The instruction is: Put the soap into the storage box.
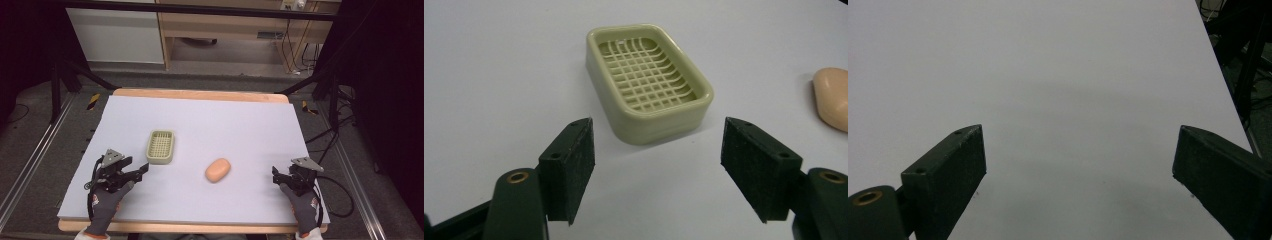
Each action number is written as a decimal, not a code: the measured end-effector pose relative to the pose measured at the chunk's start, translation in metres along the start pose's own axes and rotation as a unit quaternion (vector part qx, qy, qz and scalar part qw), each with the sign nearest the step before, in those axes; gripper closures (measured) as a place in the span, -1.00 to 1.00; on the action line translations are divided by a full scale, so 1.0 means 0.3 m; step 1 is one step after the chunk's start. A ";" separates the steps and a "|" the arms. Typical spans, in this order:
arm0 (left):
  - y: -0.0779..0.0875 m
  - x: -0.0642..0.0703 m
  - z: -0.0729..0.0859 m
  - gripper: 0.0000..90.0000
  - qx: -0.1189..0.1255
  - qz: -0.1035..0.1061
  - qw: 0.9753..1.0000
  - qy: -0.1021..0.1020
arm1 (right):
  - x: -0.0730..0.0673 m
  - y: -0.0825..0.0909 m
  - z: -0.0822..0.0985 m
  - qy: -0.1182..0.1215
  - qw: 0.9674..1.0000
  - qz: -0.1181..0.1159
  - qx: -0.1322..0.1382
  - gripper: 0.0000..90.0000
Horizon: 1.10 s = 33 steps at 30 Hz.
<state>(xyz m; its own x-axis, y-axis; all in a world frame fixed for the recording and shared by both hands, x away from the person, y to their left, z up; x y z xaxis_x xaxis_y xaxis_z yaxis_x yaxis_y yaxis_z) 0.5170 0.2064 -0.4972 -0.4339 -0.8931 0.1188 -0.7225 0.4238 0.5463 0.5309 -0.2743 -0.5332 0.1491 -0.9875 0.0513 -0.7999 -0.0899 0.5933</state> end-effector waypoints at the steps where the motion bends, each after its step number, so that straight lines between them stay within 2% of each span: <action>1: -0.001 0.007 -0.004 -0.35 0.000 0.001 1.000 -0.004 | -0.001 0.001 0.001 -0.001 1.000 -0.001 -0.001 -0.84; 4: -0.005 0.034 -0.023 -0.36 0.002 0.008 1.000 -0.009 | -0.004 0.002 -0.001 -0.001 1.000 -0.002 0.000 -0.84; 9: 0.002 0.046 -0.053 -0.36 0.008 0.013 1.000 -0.008 | -0.007 0.002 0.000 0.004 1.000 -0.002 -0.001 -0.83; 14: 0.005 0.069 -0.092 -0.38 0.014 0.025 1.000 -0.011 | -0.008 0.008 0.000 -0.001 1.000 0.001 0.000 -0.84; 22: -0.006 0.081 -0.140 -0.39 0.017 0.029 0.999 -0.014 | -0.015 0.005 0.001 0.003 1.000 -0.003 -0.003 -0.84; 26: -0.017 0.116 -0.178 -0.40 0.020 0.043 0.999 -0.014 | -0.016 0.007 -0.001 0.002 1.000 -0.004 -0.001 -0.84; 33: -0.053 0.171 -0.197 -0.41 0.015 0.054 0.998 -0.024 | -0.017 0.006 -0.001 0.006 1.000 -0.004 -0.002 -0.84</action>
<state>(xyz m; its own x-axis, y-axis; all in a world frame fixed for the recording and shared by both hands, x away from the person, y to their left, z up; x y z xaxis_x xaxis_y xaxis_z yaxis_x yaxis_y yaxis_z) 0.5380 0.1448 -0.4507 -0.5358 -0.8335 0.1351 -0.6850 0.5227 0.5076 0.5287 -0.2694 -0.5322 0.1625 -0.9851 0.0560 -0.7969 -0.0976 0.5962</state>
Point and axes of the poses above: each handheld gripper's, and its own axes: y roughly backward along the jaws, z roughly out of its underside, x roughly to its right, the point moved 10 cm from there along -y, roughly forward along the jaws, and after that the axes turned 1 degree about -x, right-handed, at the moved point
